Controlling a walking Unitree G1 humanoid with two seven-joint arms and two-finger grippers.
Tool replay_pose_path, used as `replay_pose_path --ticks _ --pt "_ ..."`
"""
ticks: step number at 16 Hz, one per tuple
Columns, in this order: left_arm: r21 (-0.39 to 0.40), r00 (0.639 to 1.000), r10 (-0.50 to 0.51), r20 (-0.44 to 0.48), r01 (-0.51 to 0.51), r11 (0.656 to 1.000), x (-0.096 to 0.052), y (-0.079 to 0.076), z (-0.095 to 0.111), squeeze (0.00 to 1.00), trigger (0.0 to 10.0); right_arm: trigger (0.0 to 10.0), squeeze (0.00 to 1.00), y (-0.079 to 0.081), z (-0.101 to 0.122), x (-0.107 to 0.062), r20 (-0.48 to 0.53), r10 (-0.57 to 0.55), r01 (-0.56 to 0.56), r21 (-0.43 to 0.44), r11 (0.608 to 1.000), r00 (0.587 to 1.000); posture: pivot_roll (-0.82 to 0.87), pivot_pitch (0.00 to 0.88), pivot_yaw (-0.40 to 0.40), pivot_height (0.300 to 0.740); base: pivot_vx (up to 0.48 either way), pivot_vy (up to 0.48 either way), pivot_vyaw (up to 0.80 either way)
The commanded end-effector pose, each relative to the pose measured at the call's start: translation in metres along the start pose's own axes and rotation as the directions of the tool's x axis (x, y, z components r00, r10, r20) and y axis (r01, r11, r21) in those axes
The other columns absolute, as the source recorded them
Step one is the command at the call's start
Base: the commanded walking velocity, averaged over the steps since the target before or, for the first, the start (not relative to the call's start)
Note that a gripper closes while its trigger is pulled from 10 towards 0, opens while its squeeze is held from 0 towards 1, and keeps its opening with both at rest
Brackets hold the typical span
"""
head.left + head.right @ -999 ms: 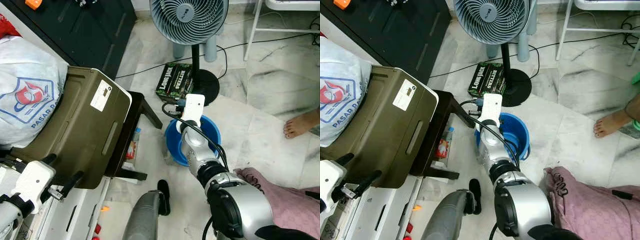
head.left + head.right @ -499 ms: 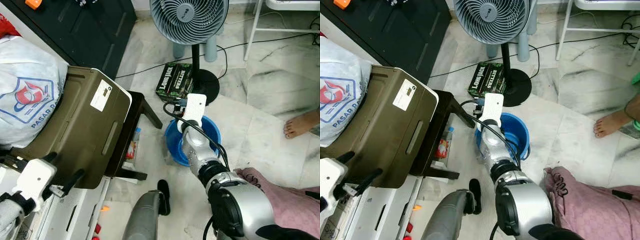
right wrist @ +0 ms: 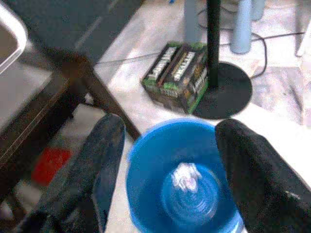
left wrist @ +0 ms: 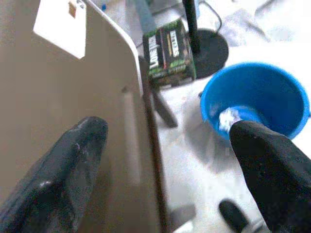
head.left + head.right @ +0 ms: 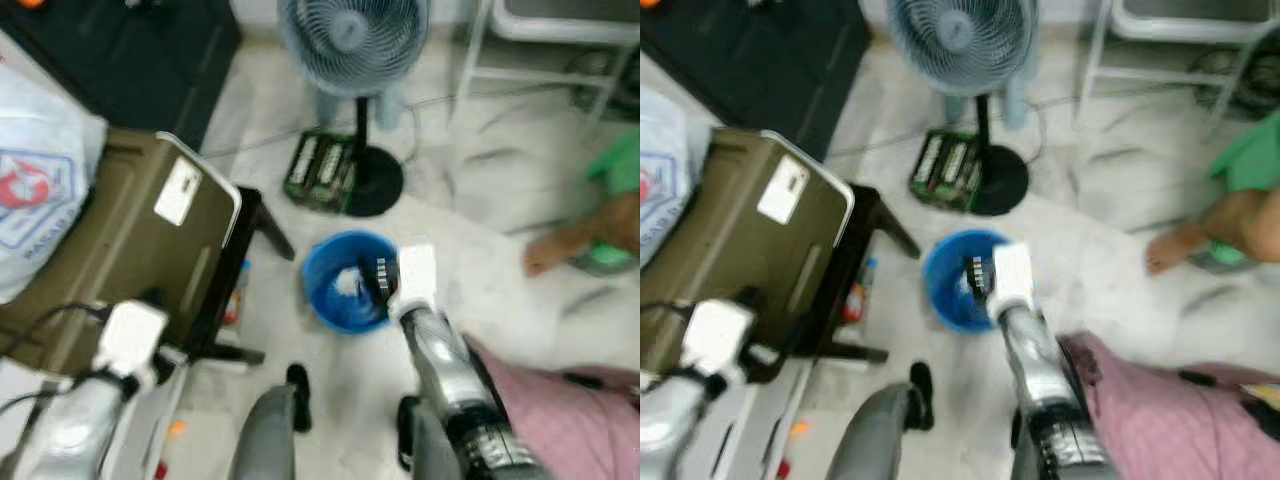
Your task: Clean up the room
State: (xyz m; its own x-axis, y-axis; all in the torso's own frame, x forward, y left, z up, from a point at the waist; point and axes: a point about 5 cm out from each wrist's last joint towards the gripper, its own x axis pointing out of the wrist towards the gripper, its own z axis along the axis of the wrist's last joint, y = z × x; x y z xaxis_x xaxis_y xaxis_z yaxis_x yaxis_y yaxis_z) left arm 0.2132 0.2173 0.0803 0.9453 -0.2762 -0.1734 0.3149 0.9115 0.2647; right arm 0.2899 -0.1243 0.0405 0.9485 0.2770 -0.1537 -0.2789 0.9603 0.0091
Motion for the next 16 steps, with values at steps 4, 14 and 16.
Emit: replay_pose_path --ticks 4,14,16 --pt "-0.025 0.998 0.024 0.052 -0.023 0.999 0.020 -0.015 0.014 0.00 10.0 10.0 1.00 0.007 -0.006 -0.049 0.018 0.050 -0.050 -0.004 0.999 0.999 0.03 0.193 0.096 0.740 0.000 0.000 0.00" --pt "-0.076 0.994 0.055 0.094 -0.048 0.996 0.041 -0.040 0.015 0.00 10.0 10.0 1.00 -0.022 0.001 -0.095 0.003 -0.148 0.147 0.069 0.987 0.989 -0.07 0.010 0.059 0.740 0.000 0.000 0.00" --pt "-0.083 0.992 0.064 0.111 -0.055 0.995 0.047 -0.041 0.018 0.00 10.0 10.0 0.14 -0.018 0.008 -0.086 0.019 -0.132 0.131 0.059 0.990 0.991 -0.07 0.000 0.051 0.740 0.000 0.000 0.00"
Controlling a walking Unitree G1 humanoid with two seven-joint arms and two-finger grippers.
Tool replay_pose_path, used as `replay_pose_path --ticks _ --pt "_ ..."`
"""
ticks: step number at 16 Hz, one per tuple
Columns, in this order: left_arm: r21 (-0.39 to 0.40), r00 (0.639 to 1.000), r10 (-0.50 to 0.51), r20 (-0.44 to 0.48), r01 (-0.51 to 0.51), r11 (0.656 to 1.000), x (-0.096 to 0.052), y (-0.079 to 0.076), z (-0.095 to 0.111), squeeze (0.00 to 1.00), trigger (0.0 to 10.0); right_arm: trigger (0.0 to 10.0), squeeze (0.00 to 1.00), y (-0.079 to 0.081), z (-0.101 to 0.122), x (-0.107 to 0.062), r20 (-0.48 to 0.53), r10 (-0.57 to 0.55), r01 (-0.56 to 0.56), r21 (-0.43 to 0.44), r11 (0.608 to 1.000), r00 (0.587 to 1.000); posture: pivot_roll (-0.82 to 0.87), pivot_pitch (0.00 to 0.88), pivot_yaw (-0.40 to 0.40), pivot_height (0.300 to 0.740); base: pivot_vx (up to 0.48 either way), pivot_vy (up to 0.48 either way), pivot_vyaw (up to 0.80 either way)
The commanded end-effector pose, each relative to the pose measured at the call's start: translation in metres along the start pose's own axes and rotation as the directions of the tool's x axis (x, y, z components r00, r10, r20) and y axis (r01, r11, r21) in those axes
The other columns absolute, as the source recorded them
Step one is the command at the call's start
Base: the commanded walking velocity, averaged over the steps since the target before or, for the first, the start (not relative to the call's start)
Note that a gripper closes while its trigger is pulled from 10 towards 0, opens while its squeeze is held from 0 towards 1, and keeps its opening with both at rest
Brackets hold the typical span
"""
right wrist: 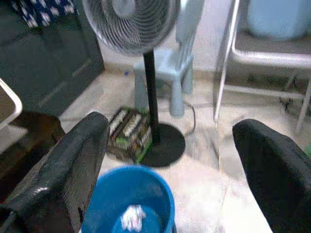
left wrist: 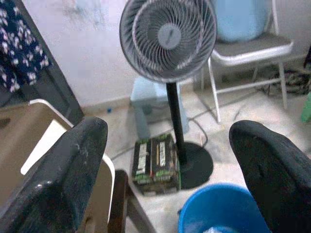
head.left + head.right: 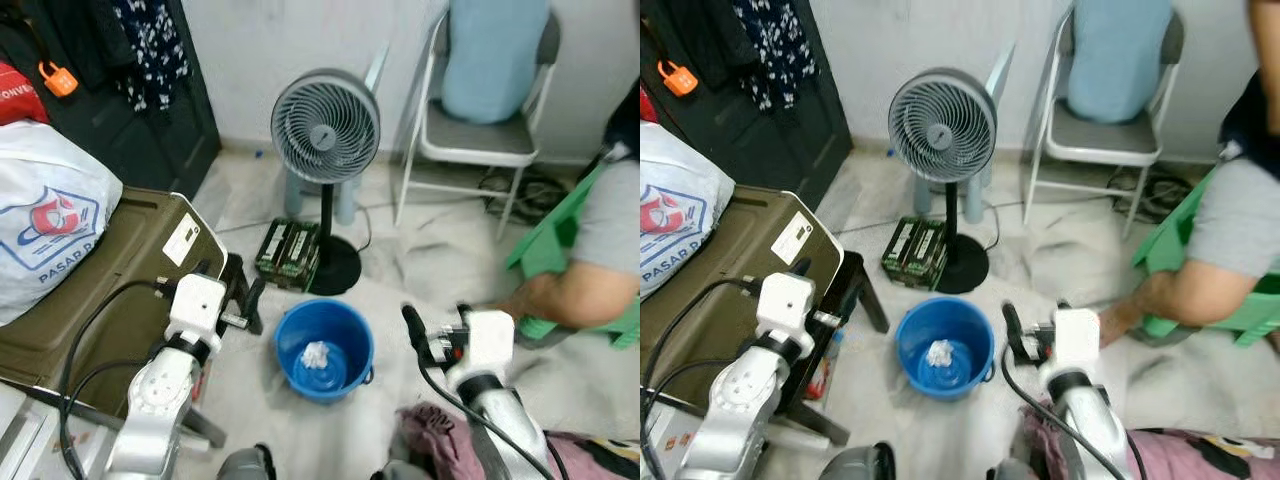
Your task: Clean up the room
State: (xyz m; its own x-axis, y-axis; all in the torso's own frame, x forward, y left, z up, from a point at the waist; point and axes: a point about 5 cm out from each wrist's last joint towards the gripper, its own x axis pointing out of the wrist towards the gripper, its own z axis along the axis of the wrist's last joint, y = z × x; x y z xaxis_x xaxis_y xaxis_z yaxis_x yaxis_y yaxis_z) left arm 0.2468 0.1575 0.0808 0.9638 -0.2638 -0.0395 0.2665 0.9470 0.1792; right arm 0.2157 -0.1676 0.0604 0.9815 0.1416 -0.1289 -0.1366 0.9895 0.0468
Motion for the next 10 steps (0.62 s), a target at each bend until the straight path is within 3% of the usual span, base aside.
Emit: replay_pose_path --ticks 1,9,10 --pt "0.011 1.000 0.013 -0.009 -0.013 1.000 -0.0006 0.0020 -0.0035 0.00 10.0 10.0 0.00 0.0026 0.0048 0.0013 0.013 0.003 -0.003 -0.001 1.000 1.000 -0.08 0.000 0.048 0.740 0.000 0.000 0.00" --pt "-0.009 1.000 0.003 0.009 -0.003 1.000 0.0061 -0.0041 -0.0059 0.00 10.0 10.0 0.00 -0.0033 0.0115 0.0030 0.038 -0.013 0.013 -0.017 1.000 0.999 -0.09 0.000 0.045 0.740 0.000 0.000 0.00" --pt "-0.010 1.000 0.002 0.011 -0.002 1.000 0.0064 -0.0046 -0.0066 0.00 10.0 10.0 0.00 -0.0041 0.0136 0.0035 0.050 -0.010 0.013 -0.051 0.999 0.999 -0.09 0.000 0.045 0.740 0.000 0.000 0.80"
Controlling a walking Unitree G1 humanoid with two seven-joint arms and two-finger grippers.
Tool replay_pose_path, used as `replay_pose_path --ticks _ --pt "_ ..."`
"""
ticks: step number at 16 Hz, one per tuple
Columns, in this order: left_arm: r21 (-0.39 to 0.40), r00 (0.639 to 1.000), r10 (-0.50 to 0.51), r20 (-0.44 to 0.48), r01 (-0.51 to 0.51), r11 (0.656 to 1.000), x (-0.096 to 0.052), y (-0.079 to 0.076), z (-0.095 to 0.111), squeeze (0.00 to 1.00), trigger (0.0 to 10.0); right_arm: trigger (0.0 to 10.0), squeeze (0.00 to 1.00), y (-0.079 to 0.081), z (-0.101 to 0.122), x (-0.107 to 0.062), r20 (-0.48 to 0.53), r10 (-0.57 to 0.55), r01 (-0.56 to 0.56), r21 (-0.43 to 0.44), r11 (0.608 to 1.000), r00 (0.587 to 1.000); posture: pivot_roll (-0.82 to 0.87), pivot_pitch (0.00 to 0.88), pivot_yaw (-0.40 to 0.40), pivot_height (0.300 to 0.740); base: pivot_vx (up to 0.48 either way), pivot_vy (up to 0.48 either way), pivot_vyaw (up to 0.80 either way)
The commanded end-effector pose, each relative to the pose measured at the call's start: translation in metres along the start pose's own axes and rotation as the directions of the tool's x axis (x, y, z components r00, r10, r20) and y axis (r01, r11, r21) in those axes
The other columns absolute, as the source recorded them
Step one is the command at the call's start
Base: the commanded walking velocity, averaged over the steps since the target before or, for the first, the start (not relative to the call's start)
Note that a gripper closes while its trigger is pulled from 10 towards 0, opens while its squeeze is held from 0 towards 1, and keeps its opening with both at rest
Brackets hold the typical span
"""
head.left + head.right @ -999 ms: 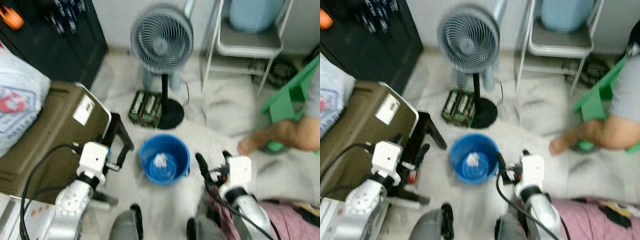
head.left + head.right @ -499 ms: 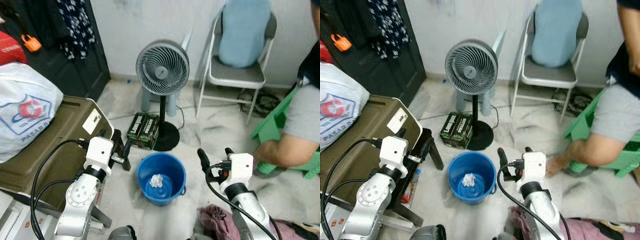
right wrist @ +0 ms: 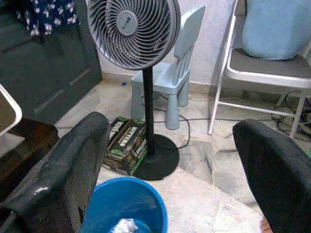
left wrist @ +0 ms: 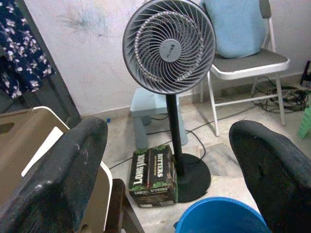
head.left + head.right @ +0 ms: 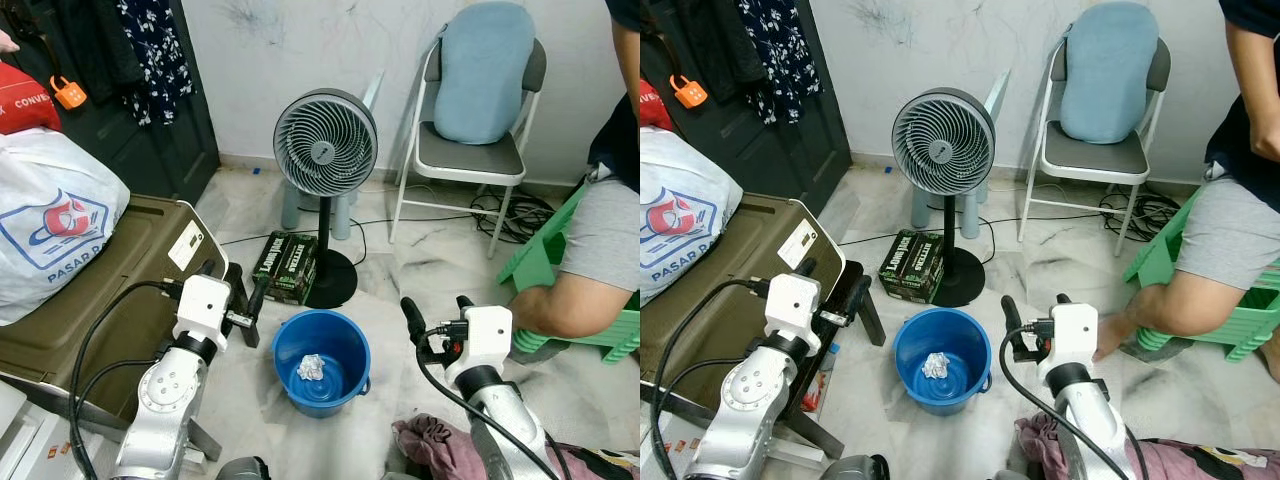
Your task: Clean up the room
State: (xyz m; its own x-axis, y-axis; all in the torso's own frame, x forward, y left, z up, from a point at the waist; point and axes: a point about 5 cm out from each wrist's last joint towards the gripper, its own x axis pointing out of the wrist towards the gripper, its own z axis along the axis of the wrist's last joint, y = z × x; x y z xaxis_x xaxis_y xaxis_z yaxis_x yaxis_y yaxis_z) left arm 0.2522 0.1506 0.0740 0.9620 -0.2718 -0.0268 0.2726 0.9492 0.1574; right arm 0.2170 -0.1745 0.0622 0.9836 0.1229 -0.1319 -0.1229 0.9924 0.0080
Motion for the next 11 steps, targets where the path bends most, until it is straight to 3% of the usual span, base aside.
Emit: replay_pose_path --ticks 1,5,7,11 --pt "0.011 1.000 0.009 -0.002 -0.009 1.000 0.000 0.001 -0.001 0.00 10.0 10.0 0.00 0.001 0.012 0.004 0.053 0.002 -0.001 -0.021 1.000 0.999 -0.09 0.000 0.044 0.740 0.000 0.000 0.80" --pt "0.014 0.998 0.049 0.026 -0.049 0.999 0.003 0.004 0.001 0.00 10.0 10.0 0.00 0.000 0.018 0.008 0.075 0.005 -0.002 -0.042 0.999 0.997 -0.10 0.000 0.040 0.740 0.000 0.000 0.80" --pt "0.020 0.993 0.103 0.062 -0.104 0.994 0.009 0.011 0.010 0.00 10.0 10.0 0.00 0.000 0.029 0.012 0.118 0.003 0.006 -0.075 0.997 0.993 -0.10 0.000 0.041 0.740 0.000 0.000 0.80" --pt "0.018 0.988 0.109 0.109 -0.112 0.994 0.016 0.010 0.022 0.00 10.0 10.0 0.00 0.001 0.039 0.019 0.150 0.022 -0.007 -0.103 0.995 0.988 -0.10 0.000 0.034 0.740 0.000 0.000 0.80"
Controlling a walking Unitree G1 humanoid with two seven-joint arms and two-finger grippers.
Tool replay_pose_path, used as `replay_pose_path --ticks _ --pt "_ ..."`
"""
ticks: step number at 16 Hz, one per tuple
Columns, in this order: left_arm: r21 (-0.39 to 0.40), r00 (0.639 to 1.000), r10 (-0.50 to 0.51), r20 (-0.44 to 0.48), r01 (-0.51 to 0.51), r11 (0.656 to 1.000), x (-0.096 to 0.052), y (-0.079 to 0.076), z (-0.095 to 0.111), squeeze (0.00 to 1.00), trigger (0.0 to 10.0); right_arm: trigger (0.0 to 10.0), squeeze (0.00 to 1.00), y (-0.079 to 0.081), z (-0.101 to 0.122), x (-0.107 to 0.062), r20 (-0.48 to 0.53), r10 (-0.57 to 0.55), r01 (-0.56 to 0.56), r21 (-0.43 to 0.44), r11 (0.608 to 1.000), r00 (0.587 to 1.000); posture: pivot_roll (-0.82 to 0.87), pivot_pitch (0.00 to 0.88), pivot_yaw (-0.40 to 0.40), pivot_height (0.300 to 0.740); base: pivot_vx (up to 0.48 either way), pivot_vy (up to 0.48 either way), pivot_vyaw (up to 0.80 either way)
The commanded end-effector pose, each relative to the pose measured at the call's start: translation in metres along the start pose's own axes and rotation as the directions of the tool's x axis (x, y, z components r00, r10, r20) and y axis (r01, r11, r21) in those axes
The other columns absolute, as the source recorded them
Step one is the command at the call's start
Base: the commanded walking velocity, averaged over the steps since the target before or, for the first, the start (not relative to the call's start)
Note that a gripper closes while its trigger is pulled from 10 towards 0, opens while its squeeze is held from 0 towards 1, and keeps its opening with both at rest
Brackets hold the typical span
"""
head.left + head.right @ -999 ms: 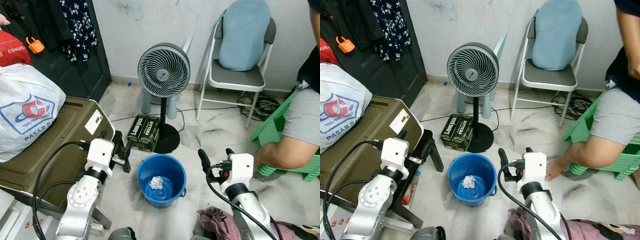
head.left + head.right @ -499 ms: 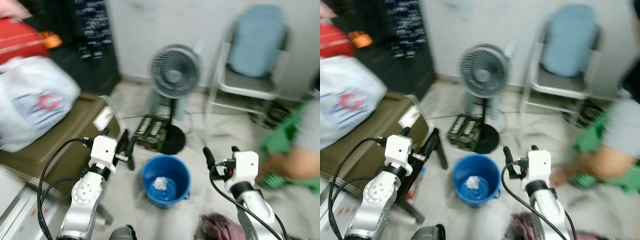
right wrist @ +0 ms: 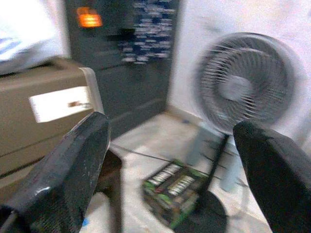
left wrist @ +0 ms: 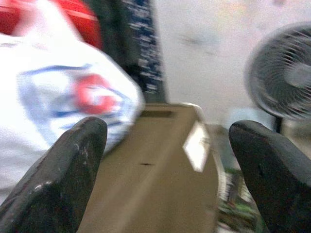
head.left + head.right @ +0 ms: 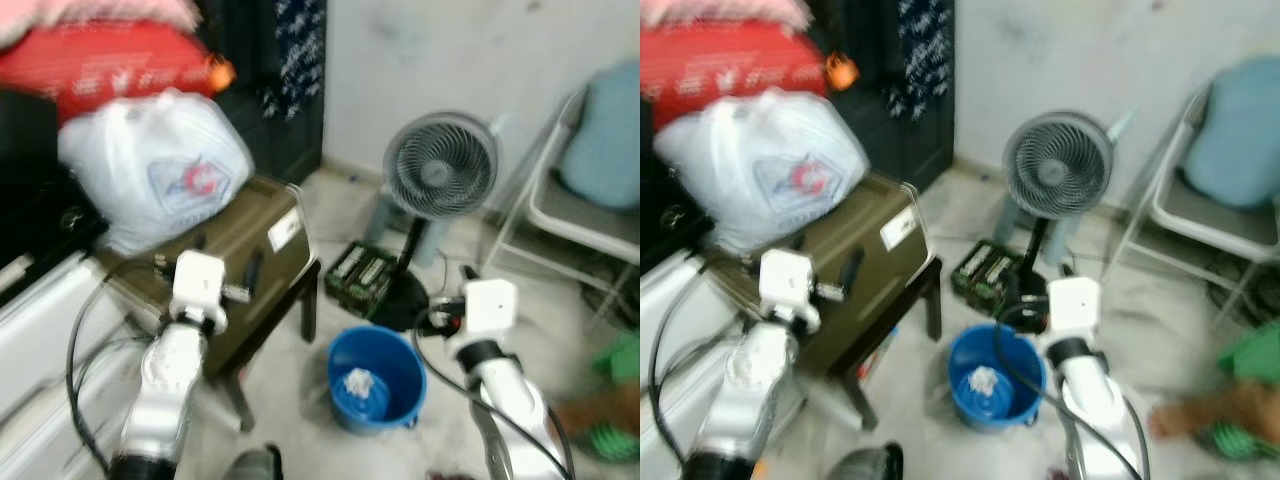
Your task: Clean up the room
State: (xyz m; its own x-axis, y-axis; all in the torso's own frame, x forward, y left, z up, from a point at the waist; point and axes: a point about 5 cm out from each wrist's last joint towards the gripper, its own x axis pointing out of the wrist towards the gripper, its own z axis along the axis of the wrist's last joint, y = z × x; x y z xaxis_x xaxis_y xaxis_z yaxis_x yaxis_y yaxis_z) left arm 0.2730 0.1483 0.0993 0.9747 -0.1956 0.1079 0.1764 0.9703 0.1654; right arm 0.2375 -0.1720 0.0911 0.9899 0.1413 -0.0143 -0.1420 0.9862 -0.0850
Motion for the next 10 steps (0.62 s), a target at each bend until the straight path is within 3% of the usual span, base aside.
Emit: replay_pose_path --ticks 1,8,10 --pt "0.015 1.000 0.023 -0.015 -0.023 1.000 -0.0043 0.0037 -0.0037 0.00 10.0 10.0 0.00 0.0002 0.0079 0.0038 0.032 0.001 -0.001 -0.011 1.000 0.999 -0.10 0.000 0.033 0.740 0.000 0.000 0.80" --pt "0.068 0.995 0.103 -0.011 -0.102 0.992 -0.0047 0.0112 -0.0058 0.00 10.0 10.0 0.00 -0.0011 0.0104 0.0049 0.043 0.000 0.000 -0.002 1.000 0.999 -0.10 0.000 0.036 0.740 0.000 0.000 0.80" --pt "0.076 0.994 0.106 -0.018 -0.104 0.992 -0.0064 0.0118 -0.0076 0.00 10.0 10.0 0.00 0.0000 0.0107 0.0035 0.043 0.000 0.000 0.001 1.000 0.999 -0.11 0.000 0.037 0.740 0.000 0.000 0.23"
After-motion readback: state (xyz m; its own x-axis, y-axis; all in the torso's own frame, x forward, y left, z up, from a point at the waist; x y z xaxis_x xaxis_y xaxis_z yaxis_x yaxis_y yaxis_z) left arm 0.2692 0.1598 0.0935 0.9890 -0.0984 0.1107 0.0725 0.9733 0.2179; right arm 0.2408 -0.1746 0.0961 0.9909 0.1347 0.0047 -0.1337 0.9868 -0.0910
